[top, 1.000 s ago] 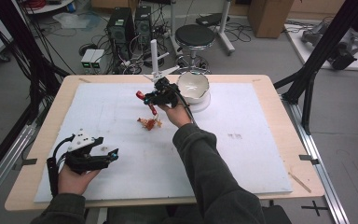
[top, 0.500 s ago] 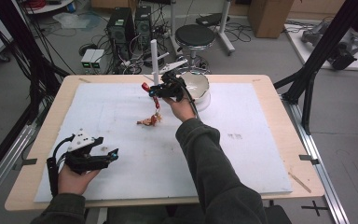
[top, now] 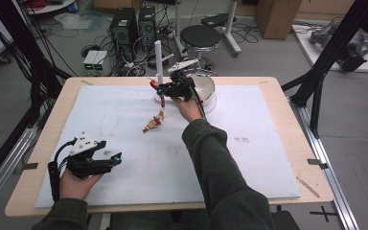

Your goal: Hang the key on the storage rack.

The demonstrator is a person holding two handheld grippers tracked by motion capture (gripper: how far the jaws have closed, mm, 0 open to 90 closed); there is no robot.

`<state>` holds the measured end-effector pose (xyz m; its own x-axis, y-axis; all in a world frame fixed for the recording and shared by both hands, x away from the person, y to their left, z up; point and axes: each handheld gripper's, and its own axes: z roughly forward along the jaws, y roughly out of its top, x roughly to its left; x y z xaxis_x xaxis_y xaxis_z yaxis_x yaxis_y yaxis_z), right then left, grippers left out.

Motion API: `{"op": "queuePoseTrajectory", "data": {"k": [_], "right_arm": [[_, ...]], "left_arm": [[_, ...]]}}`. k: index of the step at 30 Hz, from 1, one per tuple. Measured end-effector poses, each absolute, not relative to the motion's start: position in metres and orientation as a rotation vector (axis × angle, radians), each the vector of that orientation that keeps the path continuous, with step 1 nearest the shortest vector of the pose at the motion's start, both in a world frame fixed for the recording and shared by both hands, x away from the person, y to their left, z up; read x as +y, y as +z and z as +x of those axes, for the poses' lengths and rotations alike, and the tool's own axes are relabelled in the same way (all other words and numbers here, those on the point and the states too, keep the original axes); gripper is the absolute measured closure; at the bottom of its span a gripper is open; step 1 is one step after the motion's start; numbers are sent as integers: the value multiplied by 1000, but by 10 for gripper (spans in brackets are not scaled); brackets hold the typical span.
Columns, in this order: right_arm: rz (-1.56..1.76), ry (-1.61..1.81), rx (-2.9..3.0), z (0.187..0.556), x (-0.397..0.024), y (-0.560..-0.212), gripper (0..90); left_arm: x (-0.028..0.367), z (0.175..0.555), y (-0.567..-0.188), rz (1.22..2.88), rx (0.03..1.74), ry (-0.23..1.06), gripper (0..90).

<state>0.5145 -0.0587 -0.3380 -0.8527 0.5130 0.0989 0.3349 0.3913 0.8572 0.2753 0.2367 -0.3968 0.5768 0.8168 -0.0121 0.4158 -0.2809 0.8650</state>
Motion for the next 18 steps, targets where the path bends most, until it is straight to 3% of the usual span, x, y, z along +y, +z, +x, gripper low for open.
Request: {"op": "queuePoseTrajectory", "data": {"k": [18], "right_arm": [[842, 1465, 2432, 529, -63, -329, 753]], "left_arm": [[237, 276, -397, 1897, 993, 561, 266]]}}
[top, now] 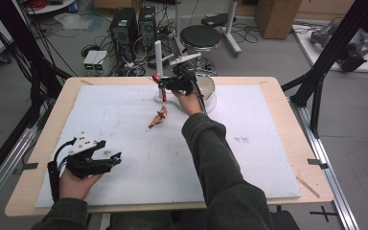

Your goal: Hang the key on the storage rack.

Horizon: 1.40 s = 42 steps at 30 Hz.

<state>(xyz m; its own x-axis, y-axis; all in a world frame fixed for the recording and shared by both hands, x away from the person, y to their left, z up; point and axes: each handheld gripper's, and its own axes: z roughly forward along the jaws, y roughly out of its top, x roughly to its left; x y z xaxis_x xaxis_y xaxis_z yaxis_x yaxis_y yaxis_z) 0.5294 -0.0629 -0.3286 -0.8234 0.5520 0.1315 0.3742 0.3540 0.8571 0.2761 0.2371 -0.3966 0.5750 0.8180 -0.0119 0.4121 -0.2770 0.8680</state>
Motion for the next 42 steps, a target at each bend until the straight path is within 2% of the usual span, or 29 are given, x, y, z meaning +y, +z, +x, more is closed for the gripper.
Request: {"op": "queuePoseTrajectory", "data": {"k": [42], "right_arm": [[1012, 1432, 2405, 544, -66, -336, 752]], "left_arm": [[238, 276, -396, 1901, 994, 569, 267]]}}
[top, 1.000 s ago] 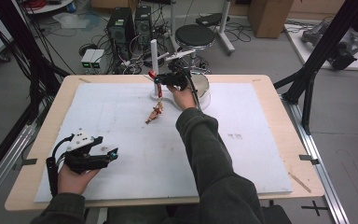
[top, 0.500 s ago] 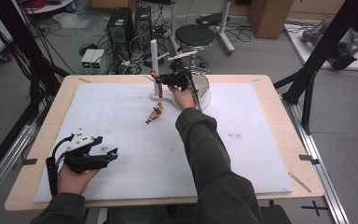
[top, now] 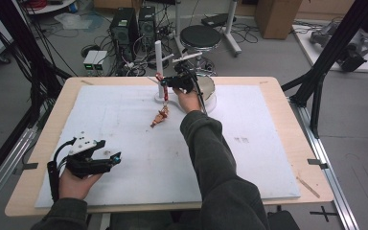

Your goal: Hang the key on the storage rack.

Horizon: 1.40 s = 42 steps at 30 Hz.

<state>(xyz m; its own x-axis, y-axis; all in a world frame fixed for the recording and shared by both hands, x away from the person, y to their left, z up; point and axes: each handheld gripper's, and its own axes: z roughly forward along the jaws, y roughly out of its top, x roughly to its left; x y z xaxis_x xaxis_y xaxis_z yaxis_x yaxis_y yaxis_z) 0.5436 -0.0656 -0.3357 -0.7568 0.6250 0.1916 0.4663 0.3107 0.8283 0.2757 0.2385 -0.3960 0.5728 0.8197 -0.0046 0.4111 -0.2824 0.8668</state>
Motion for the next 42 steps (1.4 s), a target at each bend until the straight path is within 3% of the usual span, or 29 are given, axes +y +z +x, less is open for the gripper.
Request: {"op": "queuePoseTrajectory", "data": {"k": [42], "right_arm": [[1028, 1414, 2380, 550, -67, -342, 749]], "left_arm": [[239, 276, -397, 1900, 1002, 573, 269]]}}
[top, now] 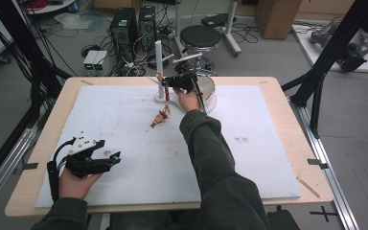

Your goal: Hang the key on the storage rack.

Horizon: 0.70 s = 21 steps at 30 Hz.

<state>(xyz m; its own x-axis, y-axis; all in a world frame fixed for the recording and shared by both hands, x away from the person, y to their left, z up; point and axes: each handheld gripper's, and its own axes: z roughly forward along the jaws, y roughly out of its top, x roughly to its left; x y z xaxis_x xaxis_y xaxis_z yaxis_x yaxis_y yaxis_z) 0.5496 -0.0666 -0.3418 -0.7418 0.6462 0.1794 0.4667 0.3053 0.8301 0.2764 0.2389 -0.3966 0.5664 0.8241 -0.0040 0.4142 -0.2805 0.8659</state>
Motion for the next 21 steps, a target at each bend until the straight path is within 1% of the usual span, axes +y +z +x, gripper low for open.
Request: {"op": "queuePoseTrajectory", "data": {"k": [14, 21], "right_arm": [[1061, 1371, 2385, 551, -68, -344, 753], [1050, 1359, 2407, 550, -66, -345, 725]], "left_arm": [[240, 276, -396, 1893, 1006, 579, 269], [240, 276, -396, 1894, 1006, 578, 270]]}}
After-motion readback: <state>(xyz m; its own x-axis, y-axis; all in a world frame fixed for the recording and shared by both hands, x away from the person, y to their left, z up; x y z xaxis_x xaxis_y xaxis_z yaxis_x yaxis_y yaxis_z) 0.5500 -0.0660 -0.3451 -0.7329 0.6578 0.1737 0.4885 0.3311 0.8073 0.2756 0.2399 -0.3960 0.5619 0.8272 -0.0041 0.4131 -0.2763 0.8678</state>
